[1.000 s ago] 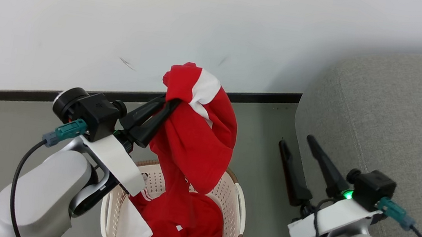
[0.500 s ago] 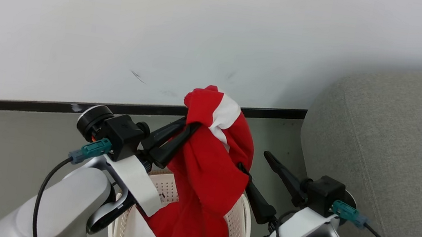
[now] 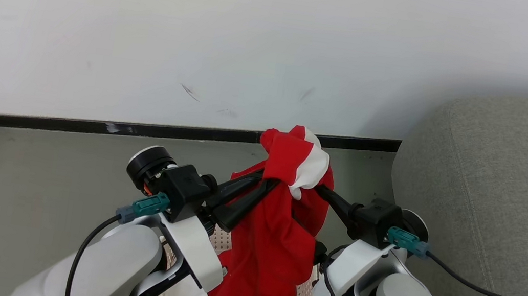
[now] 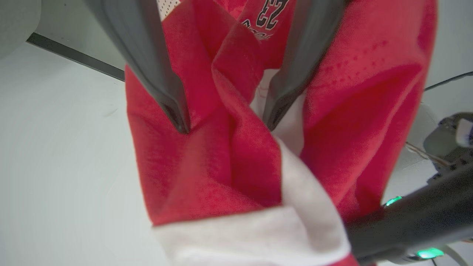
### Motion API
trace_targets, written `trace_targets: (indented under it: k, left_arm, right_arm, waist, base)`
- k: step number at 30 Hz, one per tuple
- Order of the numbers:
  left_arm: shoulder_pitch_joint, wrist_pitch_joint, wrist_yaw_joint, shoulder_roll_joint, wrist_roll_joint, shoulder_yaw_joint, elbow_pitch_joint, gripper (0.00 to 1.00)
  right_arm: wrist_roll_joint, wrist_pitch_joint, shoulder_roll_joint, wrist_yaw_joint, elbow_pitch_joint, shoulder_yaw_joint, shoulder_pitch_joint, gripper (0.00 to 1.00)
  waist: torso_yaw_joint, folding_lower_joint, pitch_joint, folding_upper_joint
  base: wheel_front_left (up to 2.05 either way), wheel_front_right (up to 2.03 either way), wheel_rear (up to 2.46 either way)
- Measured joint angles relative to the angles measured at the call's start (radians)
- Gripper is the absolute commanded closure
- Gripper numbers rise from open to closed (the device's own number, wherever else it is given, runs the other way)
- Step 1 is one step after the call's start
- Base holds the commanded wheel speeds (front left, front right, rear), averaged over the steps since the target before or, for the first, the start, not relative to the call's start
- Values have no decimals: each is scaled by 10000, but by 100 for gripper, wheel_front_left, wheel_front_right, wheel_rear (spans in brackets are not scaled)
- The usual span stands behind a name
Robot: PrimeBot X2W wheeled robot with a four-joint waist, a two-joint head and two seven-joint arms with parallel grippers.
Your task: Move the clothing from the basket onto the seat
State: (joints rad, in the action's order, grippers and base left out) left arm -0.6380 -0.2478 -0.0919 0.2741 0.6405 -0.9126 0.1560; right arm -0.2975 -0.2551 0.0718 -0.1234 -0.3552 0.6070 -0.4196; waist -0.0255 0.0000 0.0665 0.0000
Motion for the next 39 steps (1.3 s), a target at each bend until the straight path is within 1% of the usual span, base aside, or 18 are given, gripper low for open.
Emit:
trace_targets:
  k: [8,10,11,12,13,23,28,36,37,38,39]
  left_arm:
    - [1,12,-6,-100,-4,-194,-23,100]
    - [1,12,-79,-113,-4,-215,-23,100]
    - [1,12,-79,-113,-2,-221,-25,100]
    - [1,12,-79,-115,-2,-221,-25,100]
    - [1,12,-79,-115,-2,-221,-25,100]
    - [81,12,-88,-56,79,-148,121,100]
    - [191,12,-86,150,211,21,376,100]
    - [334,12,-77,144,282,54,468,100]
    - [335,12,-77,144,282,50,487,67]
    - [337,12,-77,146,282,48,506,52]
    - [340,12,-77,150,282,46,518,16]
  right_arm:
    - [-17,0,0,0,-497,414,-429,0]
    - [-19,0,0,0,-662,518,-500,0]
    - [-44,0,0,0,-740,531,-577,21]
    - [-128,0,0,0,-765,525,-645,67]
    - [-196,0,0,0,-784,527,-704,100]
    - [-506,0,-12,0,-859,433,-816,100]
    - [-623,0,-17,0,-834,82,-805,100]
    - [-880,0,-27,0,-512,-591,-770,100]
    - [-878,0,-29,0,-443,-665,-770,100]
    - [-878,0,-33,0,-395,-746,-771,100]
    - [-878,0,-31,0,-362,-813,-770,100]
  waist:
    - [194,0,77,0]
    - [235,0,96,0]
    - [255,0,103,0]
    - [273,0,110,0]
    - [290,0,116,0]
    - [315,0,109,0]
    - [250,0,92,0]
    - [88,0,64,0]
    - [71,0,59,0]
    - [53,0,54,0]
    - [36,0,49,0]
  base:
    - [0,0,0]
    - [0,0,0]
    - [0,0,0]
    - [0,0,0]
    - [0,0,0]
    - [0,0,0]
    - [0,0,0]
    - [0,0,0]
    - [0,0,0]
    - [0,0,0]
    - [0,0,0]
